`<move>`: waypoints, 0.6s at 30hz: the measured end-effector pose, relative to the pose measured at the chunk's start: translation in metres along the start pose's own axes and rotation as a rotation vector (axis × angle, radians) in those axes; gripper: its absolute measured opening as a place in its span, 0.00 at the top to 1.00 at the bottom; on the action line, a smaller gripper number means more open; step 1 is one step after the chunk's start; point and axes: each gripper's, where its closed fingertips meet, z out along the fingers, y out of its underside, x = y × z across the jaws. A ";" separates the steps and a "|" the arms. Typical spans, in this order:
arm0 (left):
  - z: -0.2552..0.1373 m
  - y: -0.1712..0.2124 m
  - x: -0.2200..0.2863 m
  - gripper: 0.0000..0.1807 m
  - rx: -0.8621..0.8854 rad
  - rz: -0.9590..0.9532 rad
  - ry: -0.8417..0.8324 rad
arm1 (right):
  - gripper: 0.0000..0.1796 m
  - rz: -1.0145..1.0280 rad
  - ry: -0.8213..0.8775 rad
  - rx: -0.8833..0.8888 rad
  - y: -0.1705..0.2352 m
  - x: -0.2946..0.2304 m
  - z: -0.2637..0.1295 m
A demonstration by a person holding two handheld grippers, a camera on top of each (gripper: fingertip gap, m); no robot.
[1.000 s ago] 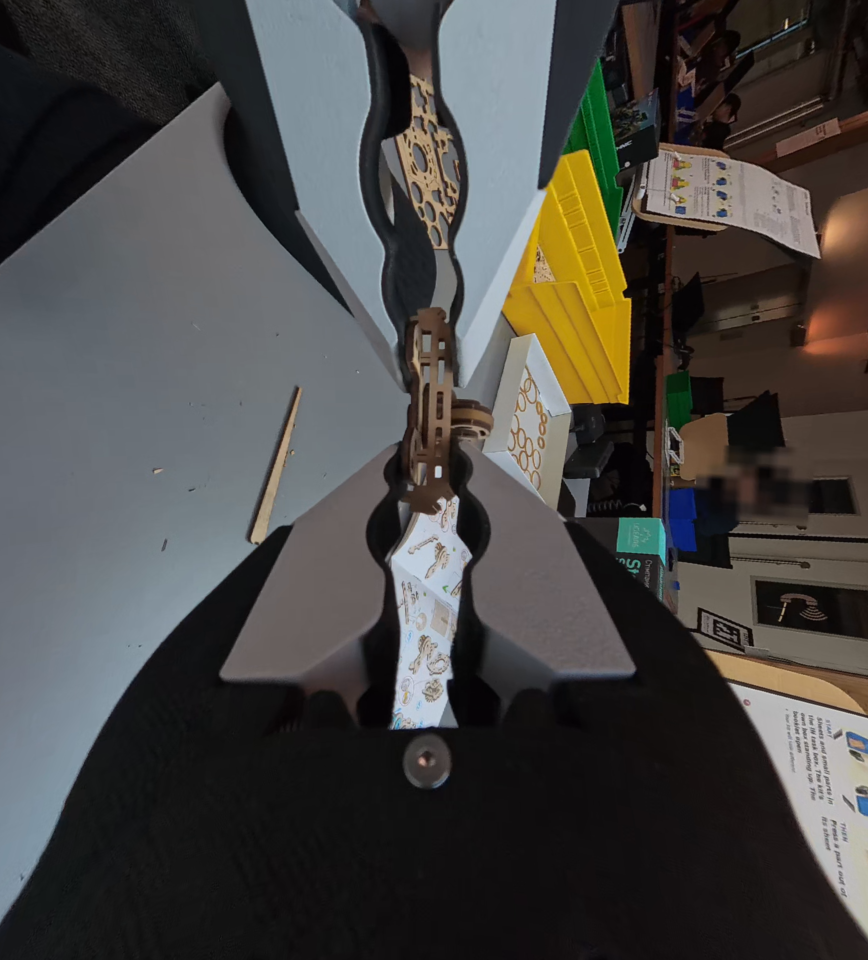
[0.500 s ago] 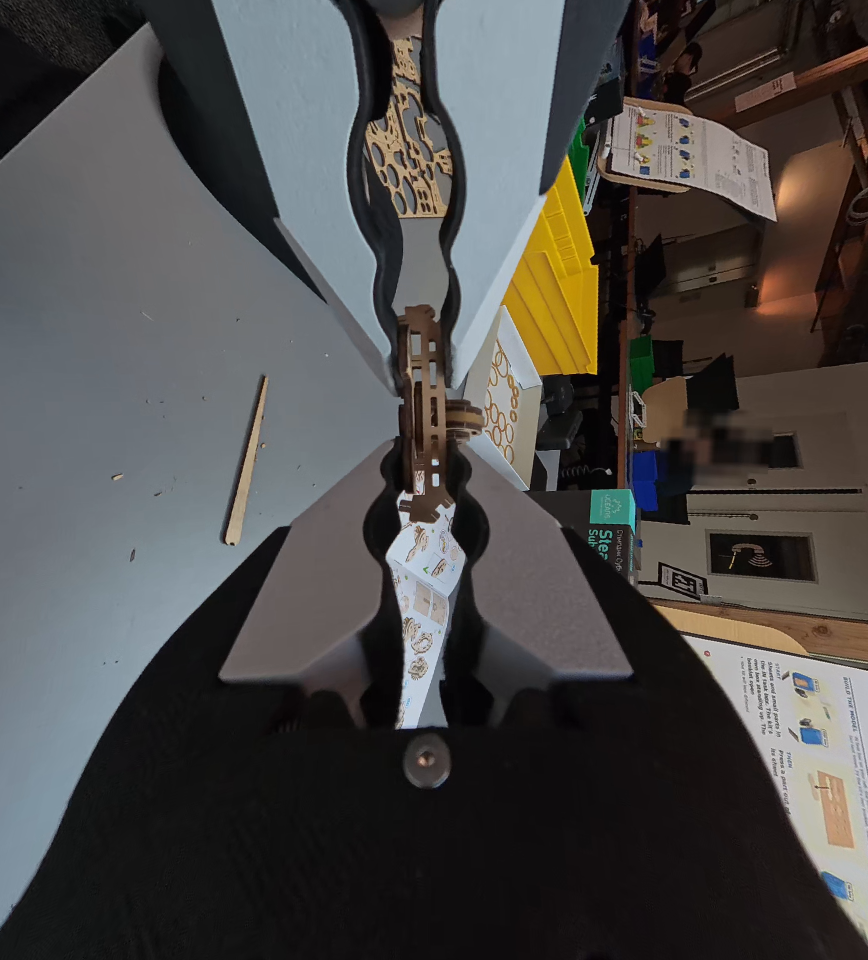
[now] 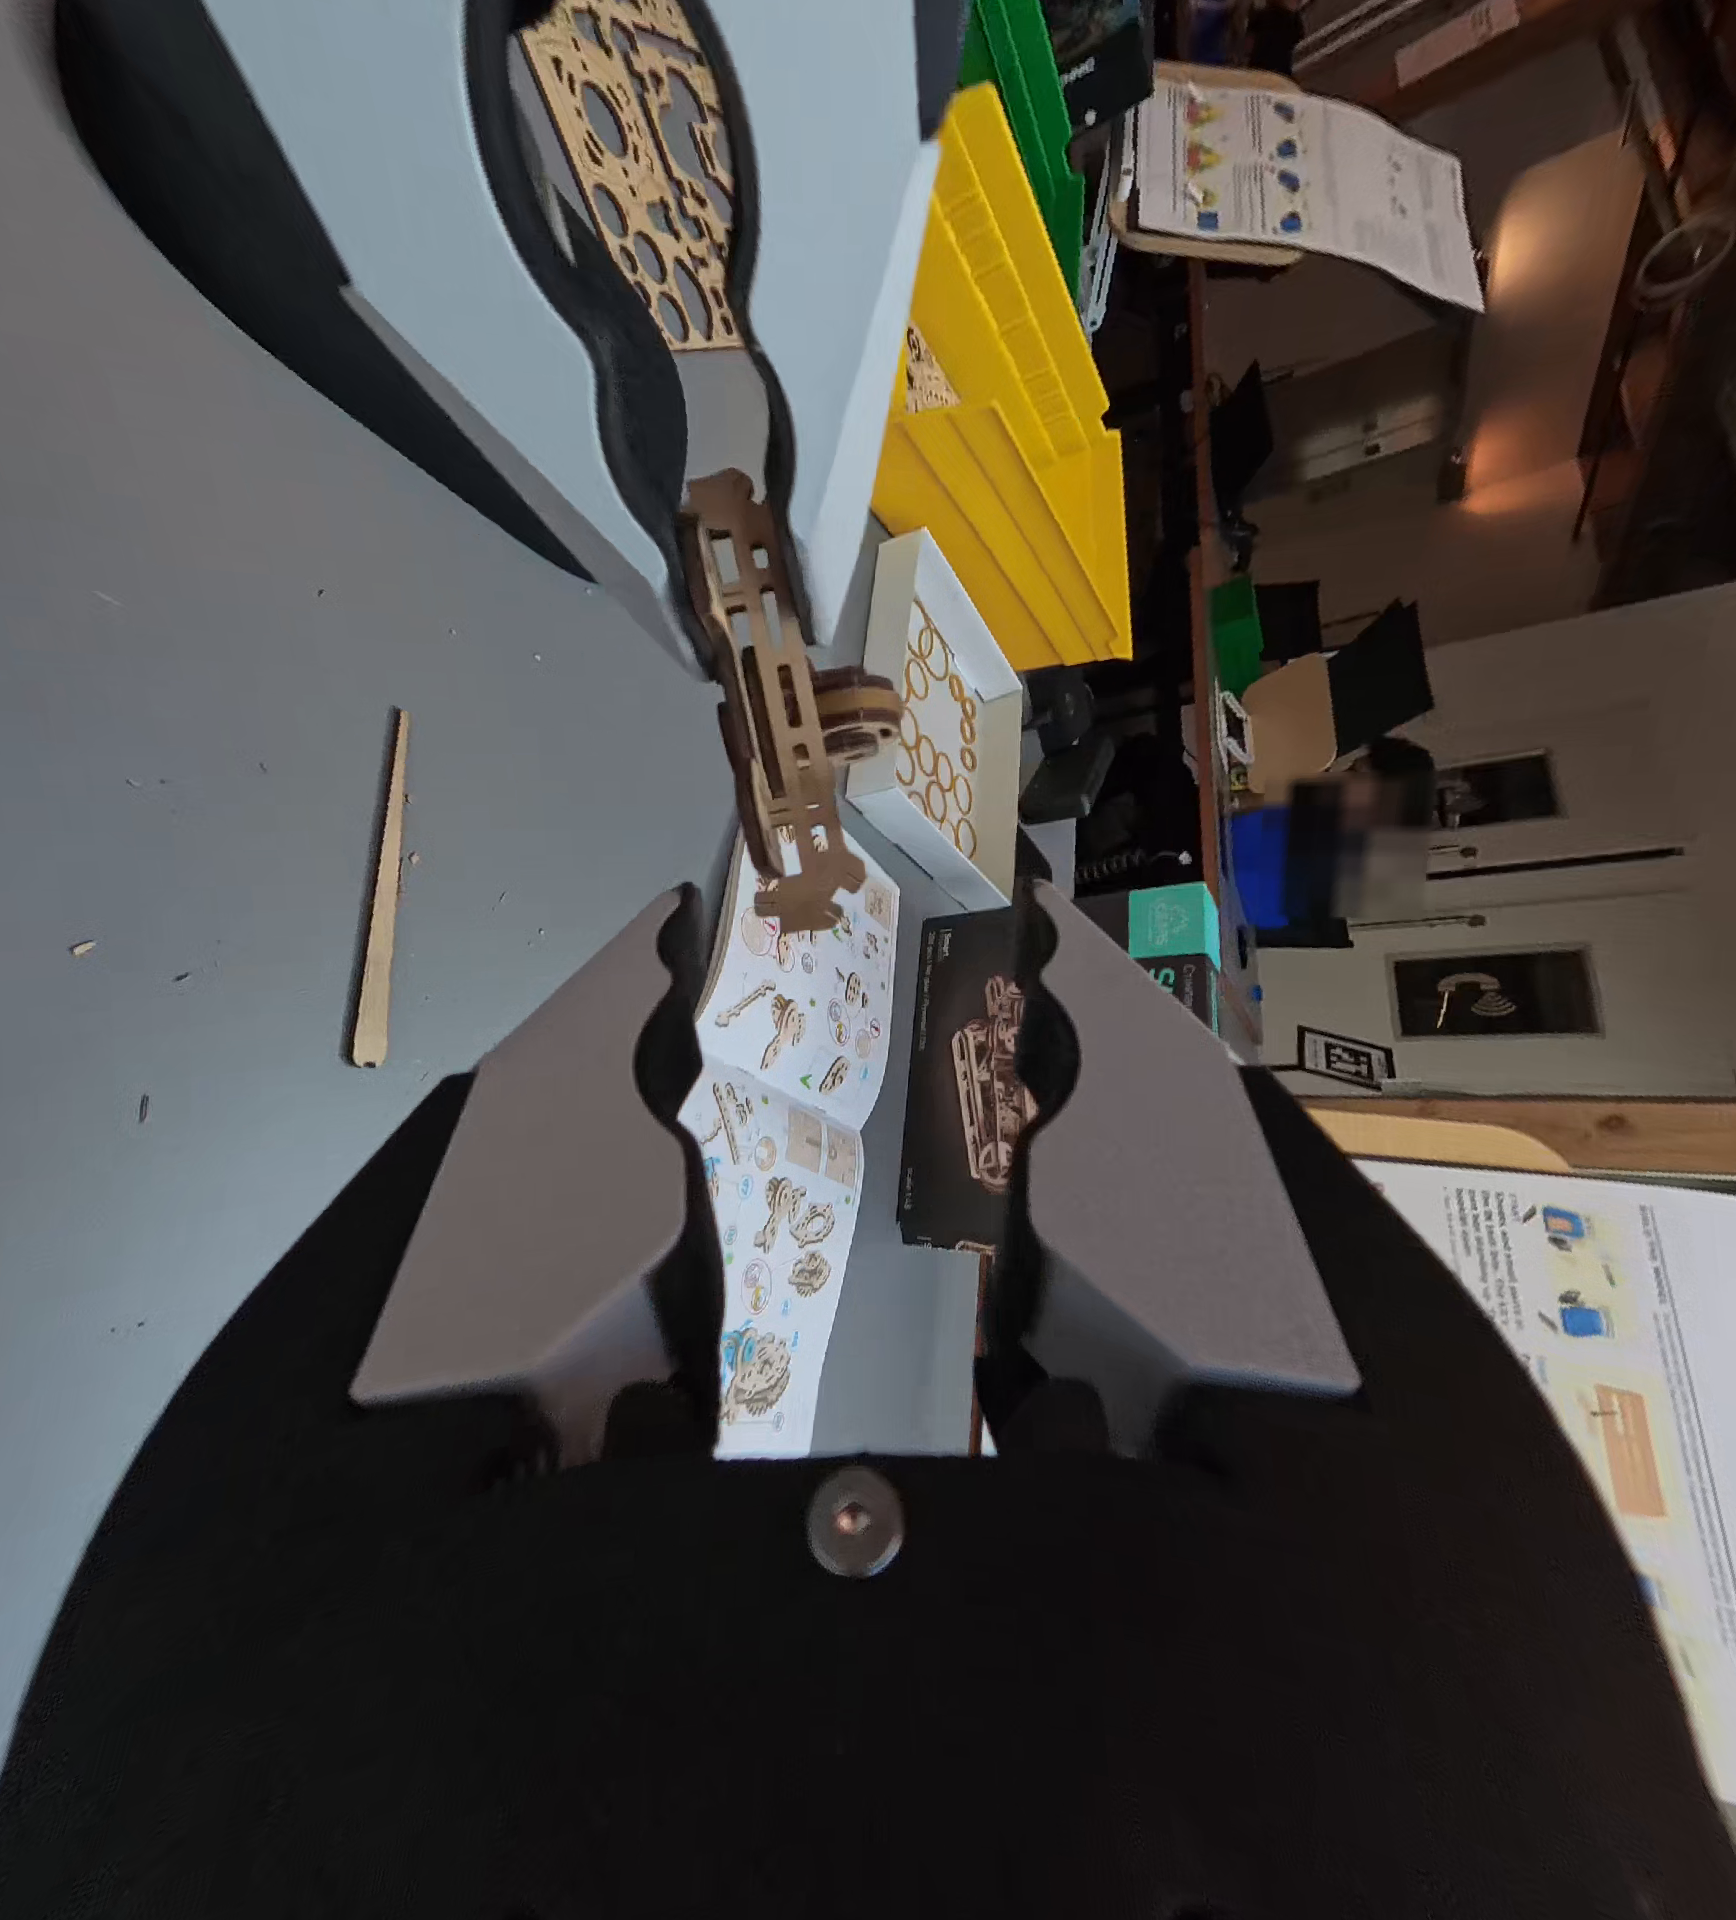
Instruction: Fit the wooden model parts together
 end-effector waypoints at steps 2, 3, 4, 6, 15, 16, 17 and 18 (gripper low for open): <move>0.001 -0.007 0.002 0.93 0.000 -0.011 0.002 | 0.64 0.073 -0.023 -0.013 0.004 -0.002 0.004; 0.002 -0.012 0.002 0.93 -0.002 0.002 -0.008 | 0.65 0.084 -0.034 -0.019 0.004 -0.005 0.008; 0.003 -0.016 0.002 0.93 -0.003 0.023 -0.027 | 0.66 0.067 -0.022 -0.053 0.008 -0.006 0.010; 0.003 -0.024 0.000 0.93 -0.005 0.065 -0.065 | 0.67 -0.017 0.031 -0.115 0.014 -0.004 0.012; -0.002 -0.049 -0.002 0.93 0.045 0.111 -0.145 | 0.76 -0.041 0.158 -0.228 0.022 0.010 0.009; -0.002 -0.050 -0.002 0.93 0.043 0.119 -0.153 | 0.76 -0.033 0.166 -0.237 0.023 0.011 0.009; -0.002 -0.051 -0.002 0.93 0.039 0.127 -0.161 | 0.76 -0.027 0.185 -0.255 0.026 0.014 0.009; -0.002 -0.053 -0.002 0.94 0.039 0.136 -0.176 | 0.78 -0.024 0.211 -0.275 0.028 0.017 0.008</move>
